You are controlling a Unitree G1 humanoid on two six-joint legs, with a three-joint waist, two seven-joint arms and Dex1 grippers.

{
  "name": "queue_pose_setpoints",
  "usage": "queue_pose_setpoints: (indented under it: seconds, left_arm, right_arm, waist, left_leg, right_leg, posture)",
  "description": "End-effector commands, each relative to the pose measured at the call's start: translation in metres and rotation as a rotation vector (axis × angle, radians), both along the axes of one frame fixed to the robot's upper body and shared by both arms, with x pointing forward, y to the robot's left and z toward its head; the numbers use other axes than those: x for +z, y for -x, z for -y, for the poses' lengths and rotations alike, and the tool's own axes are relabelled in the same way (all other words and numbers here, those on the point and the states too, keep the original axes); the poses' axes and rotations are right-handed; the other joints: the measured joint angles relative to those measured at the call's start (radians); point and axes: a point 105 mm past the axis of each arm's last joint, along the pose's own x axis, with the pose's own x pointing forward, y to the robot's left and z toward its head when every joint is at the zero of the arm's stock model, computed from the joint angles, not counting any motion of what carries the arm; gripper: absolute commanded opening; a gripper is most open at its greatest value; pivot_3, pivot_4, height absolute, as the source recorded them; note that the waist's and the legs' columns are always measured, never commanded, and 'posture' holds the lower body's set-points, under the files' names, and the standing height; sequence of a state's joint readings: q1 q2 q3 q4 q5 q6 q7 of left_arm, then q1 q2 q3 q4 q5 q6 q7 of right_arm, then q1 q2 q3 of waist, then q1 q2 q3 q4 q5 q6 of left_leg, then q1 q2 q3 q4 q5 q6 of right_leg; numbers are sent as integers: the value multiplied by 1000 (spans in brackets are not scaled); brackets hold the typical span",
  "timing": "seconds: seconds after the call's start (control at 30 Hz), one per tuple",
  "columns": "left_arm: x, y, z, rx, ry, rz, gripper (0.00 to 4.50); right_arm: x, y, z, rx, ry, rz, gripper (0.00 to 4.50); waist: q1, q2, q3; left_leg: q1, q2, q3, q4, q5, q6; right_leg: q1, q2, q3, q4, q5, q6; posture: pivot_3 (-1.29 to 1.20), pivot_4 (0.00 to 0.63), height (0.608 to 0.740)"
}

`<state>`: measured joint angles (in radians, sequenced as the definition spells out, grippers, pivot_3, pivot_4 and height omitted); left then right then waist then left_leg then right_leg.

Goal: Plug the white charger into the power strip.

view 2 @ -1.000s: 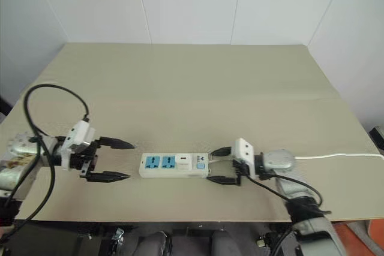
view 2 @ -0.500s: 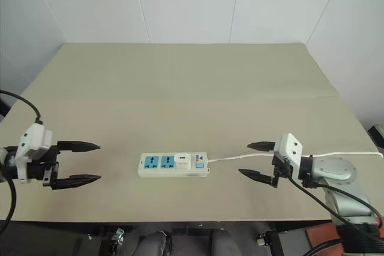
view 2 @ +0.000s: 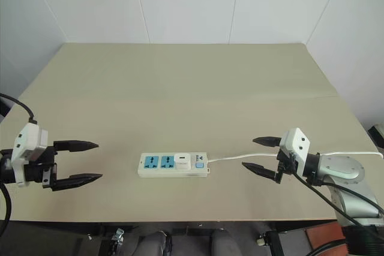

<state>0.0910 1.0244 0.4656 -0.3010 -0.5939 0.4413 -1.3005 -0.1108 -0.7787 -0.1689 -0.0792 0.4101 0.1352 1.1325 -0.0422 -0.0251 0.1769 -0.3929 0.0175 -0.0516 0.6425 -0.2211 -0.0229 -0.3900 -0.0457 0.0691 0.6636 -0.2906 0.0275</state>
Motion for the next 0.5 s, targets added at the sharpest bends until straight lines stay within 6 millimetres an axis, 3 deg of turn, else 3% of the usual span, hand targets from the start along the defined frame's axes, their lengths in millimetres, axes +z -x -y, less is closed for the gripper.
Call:
queue_pose_setpoints:
  seconds: [0.03, 0.5]
  left_arm:
    - [8, 1, -1, -2, -4, 40, 4500]
    - [7, -3, 3, -32, 3, 48, 4500]
  right_arm:
    - [13, -1, -1, 7, 13, 46, 4479]
    - [12, -2, -7, 15, -2, 32, 4479]
  waist:
    - [-1, 0, 0]
    - [0, 0, 0]
  left_leg:
    - [0, 0, 0, 0, 0, 0]
    - [0, 0, 0, 0, 0, 0]
  right_leg:
    - [0, 0, 0, 0, 0, 0]
    - [0, 0, 0, 0, 0, 0]
  posture:
    - [0, 150, 740]
    - [0, 150, 740]
